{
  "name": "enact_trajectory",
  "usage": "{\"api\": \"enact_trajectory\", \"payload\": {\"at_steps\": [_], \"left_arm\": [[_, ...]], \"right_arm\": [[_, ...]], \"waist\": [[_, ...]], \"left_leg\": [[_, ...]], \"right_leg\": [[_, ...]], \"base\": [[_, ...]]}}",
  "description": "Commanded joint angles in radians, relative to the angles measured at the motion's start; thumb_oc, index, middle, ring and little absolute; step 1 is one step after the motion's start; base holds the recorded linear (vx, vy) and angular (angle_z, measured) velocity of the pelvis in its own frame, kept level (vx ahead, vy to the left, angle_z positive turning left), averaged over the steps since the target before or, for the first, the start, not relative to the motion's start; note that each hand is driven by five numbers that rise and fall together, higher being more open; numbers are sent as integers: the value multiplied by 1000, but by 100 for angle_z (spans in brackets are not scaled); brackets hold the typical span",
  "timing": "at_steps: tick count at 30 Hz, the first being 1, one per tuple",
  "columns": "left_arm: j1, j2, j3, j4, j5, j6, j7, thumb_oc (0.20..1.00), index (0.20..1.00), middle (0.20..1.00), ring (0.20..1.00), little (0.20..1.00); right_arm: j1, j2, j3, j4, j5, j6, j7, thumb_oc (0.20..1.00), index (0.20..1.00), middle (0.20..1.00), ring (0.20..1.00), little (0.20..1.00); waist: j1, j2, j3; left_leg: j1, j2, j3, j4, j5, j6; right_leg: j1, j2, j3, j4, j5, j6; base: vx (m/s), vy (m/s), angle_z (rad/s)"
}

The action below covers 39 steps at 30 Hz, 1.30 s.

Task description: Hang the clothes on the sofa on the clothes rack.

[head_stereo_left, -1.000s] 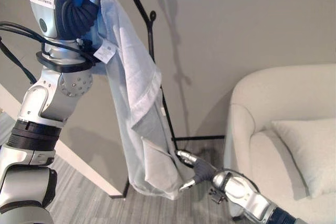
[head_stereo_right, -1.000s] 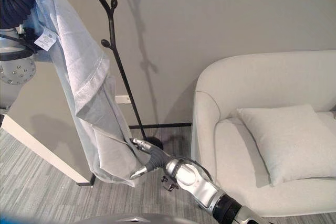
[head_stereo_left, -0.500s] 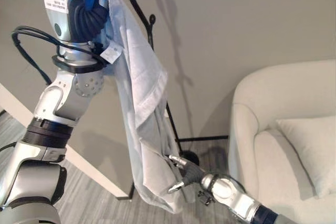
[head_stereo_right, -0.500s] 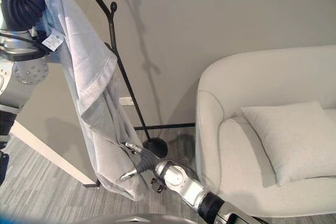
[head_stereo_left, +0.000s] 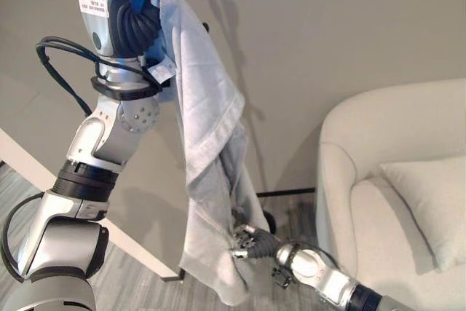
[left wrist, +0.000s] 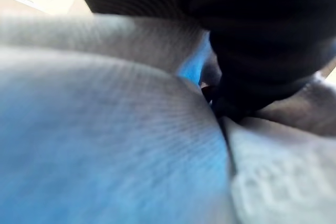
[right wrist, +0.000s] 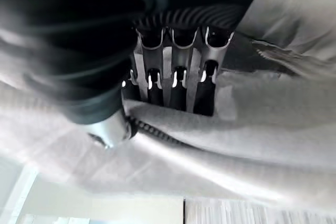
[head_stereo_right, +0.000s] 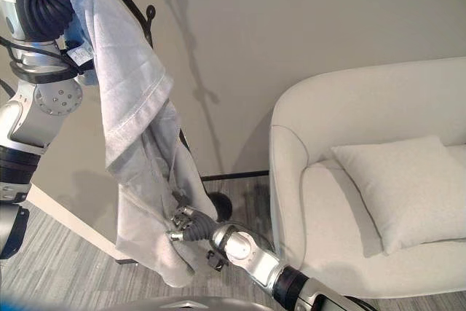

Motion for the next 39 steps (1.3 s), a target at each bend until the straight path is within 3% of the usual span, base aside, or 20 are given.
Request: {"api": "enact_trajectory", "payload": {"at_steps": [1, 12, 13, 16, 17, 23, 26, 32, 39], "left_arm": [[-125, 29, 6, 96, -80, 34, 41, 200, 200, 200, 200, 200], [-3, 149, 94, 38, -56, 39, 42, 200, 200, 200, 200, 200], [27, 189, 126, 9, -37, 44, 51, 200, 200, 200, 200, 200], [48, 201, 147, -3, -29, 46, 56, 200, 200, 200, 200, 200], [71, 214, 178, -36, -13, 48, 69, 200, 200, 200, 200, 200], [108, 220, 212, -59, 7, 53, 82, 200, 200, 200, 200, 200], [171, 218, 260, -84, 27, 53, 92, 200, 200, 200, 200, 200], [246, 197, 327, -118, 31, 42, 119, 200, 200, 200, 200, 200], [179, 167, 272, -85, 24, 16, 134, 200, 200, 200, 200, 200]], "right_arm": [[29, 46, -65, -4, 49, -33, -31, 200, 200, 200, 200, 200], [151, -122, -374, -71, -78, -42, -233, 200, 200, 200, 200, 200], [171, -164, -481, -95, -139, -36, -312, 200, 200, 200, 200, 200], [177, -181, -520, -113, -172, -34, -350, 200, 200, 200, 200, 200], [173, -208, -592, -157, -249, -29, -427, 200, 200, 200, 200, 200], [150, -236, -664, -220, -366, -11, -526, 200, 200, 200, 200, 200], [107, -260, -739, -266, -493, 21, -646, 200, 200, 200, 200, 200], [7, -278, -813, -279, -539, 58, -761, 200, 200, 200, 200, 200], [-163, -383, -873, -292, -565, 80, -855, 200, 200, 200, 200, 200]], "waist": [[12, -37, -45], [6, -59, -51], [5, -69, -53], [6, -71, -55], [7, -76, -59], [11, -78, -63], [20, -84, -66], [36, -94, -59], [58, -129, 14]], "left_leg": [[-8, -44, 14, 4, -38, -17], [2, -37, 8, 4, -43, -20], [4, -35, 2, 4, -44, -20], [6, -35, 1, 4, -44, -20], [8, -33, -2, 4, -46, -19], [10, -31, -10, 4, -47, -21], [13, -26, -23, 4, -48, -24], [21, -17, -42, 7, -59, -20], [-140, -57, -61, 250, -121, -47]], "right_leg": [[-42, -25, -24, -38, 25, 96], [-35, -23, -38, -38, 21, 95], [-33, -21, -39, -38, 21, 95], [-31, -21, -40, -38, 21, 95], [-28, -21, -43, -38, 19, 94], [-26, -19, -48, -38, 14, 92], [-22, -17, -55, -38, 8, 87], [-13, -11, -64, -38, 3, 82], [-24, -30, -101, -3, 1, 76]], "base": [[0, 0, 0], [4, -6, 1], [15, -25, 9], [19, -20, 8], [0, 0, 0], [3, -2, 1], [26, -19, 8], [29, -25, 10], [-55, 3, 25]]}}
